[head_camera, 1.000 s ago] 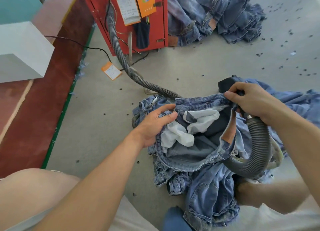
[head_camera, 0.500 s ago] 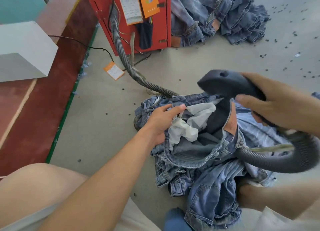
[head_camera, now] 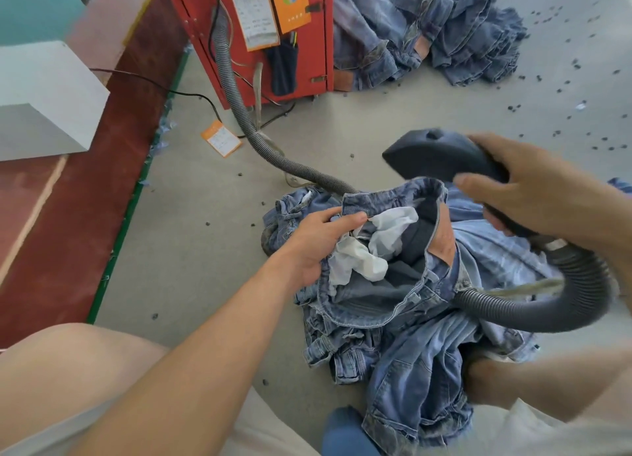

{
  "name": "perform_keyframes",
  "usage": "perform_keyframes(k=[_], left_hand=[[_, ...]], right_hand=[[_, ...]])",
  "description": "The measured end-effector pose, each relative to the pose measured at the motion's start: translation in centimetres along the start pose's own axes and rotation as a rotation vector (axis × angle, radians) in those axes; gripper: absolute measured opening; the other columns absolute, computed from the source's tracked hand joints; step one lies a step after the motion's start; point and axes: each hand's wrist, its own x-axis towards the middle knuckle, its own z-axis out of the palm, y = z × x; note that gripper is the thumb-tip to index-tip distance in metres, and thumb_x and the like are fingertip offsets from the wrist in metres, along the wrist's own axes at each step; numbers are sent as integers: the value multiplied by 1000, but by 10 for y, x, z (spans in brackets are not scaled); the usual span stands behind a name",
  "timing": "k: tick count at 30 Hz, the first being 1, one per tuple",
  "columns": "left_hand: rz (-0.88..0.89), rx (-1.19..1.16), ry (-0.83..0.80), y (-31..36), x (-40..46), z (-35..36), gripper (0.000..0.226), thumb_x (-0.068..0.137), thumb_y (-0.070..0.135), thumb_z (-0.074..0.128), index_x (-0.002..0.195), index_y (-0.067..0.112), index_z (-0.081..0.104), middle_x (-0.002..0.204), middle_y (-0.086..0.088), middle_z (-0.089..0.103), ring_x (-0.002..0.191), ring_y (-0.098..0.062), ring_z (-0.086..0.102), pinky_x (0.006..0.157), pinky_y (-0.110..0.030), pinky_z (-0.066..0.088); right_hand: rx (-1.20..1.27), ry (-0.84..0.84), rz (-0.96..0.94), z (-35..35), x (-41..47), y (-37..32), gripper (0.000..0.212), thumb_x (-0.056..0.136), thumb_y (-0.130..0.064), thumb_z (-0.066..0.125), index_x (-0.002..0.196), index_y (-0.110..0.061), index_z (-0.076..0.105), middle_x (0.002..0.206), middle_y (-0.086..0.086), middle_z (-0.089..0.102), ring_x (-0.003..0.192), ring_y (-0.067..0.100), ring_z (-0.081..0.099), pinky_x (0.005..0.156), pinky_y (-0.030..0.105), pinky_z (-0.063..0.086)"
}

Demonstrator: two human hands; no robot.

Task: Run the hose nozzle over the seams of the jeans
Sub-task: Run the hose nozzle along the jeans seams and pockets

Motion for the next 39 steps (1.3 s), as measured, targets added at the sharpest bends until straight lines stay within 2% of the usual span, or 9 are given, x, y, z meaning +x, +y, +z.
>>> perform_keyframes(k=[3, 7, 11, 16, 23, 26, 32, 35, 39], left_hand=[[-16, 36, -34, -2, 2, -1, 13, 90, 32, 79, 102, 31, 76, 101, 15, 78, 92, -2, 71, 74, -20, 55], [-31, 116, -61, -6, -2, -1, 15, 89, 29, 81, 94, 41, 74, 92, 24, 77, 88, 4, 73, 77, -17, 57], [-24, 119, 5, -6, -2, -2, 58, 85, 30, 84, 137, 28, 59, 121, 10, 73, 112, -10, 69, 97, -31, 56], [-36, 112, -47, -8, 1, -2, 23, 88, 24, 82, 90, 46, 75, 94, 23, 76, 82, 7, 72, 61, -9, 53], [24, 128, 22, -4, -2, -2, 59, 87, 33, 83, 139, 26, 59, 109, 17, 73, 99, -3, 70, 74, -20, 53], [16, 78, -21, -6, 1, -4, 31, 90, 30, 81, 115, 42, 69, 104, 20, 73, 95, -2, 69, 70, -15, 53], [37, 90, -28, -10, 1, -4, 74, 85, 30, 85, 150, 22, 48, 101, 21, 73, 91, 1, 72, 72, -19, 57], [26, 15, 2, -7, 2, -9, 80, 86, 27, 84, 154, 20, 43, 109, 15, 70, 97, -3, 70, 73, -23, 58], [-30, -36, -30, -9, 4, -13, 31, 89, 23, 80, 113, 40, 68, 111, 8, 75, 87, -1, 74, 67, -22, 60]], right_hand=[[-148, -199, -45, 14, -1, -5, 26, 95, -39, 61, 116, -52, 53, 62, -9, 68, 40, 10, 59, 39, 19, 43], [-68, -94, -63, 32, 14, -12, 21, 101, -29, 61, 116, -41, 54, 58, -9, 66, 40, 8, 58, 39, 18, 43], [60, -33, -23, 9, 15, -7, 17, 99, -33, 61, 112, -44, 59, 59, 4, 64, 43, 22, 58, 38, 35, 49], [26, -286, -56, 19, 8, -8, 18, 100, -32, 62, 110, -46, 60, 60, 2, 65, 42, 15, 58, 40, 23, 45], [72, -119, -53, 3, 16, 0, 20, 98, -33, 64, 115, -44, 63, 62, 6, 65, 44, 19, 58, 38, 29, 48], [36, -275, -36, 9, 7, -1, 21, 97, -37, 64, 115, -47, 61, 59, 4, 66, 42, 18, 60, 39, 27, 47], [103, -42, -49, 14, 22, 2, 17, 101, -27, 62, 114, -39, 62, 58, -2, 63, 41, 14, 56, 36, 27, 45], [122, -142, 6, -9, 16, 17, 21, 99, -23, 65, 113, -38, 66, 61, 0, 64, 44, 19, 57, 38, 30, 48], [26, -339, 52, 1, 13, 18, 20, 98, -29, 66, 111, -44, 66, 69, 3, 72, 51, 21, 65, 44, 30, 52]])
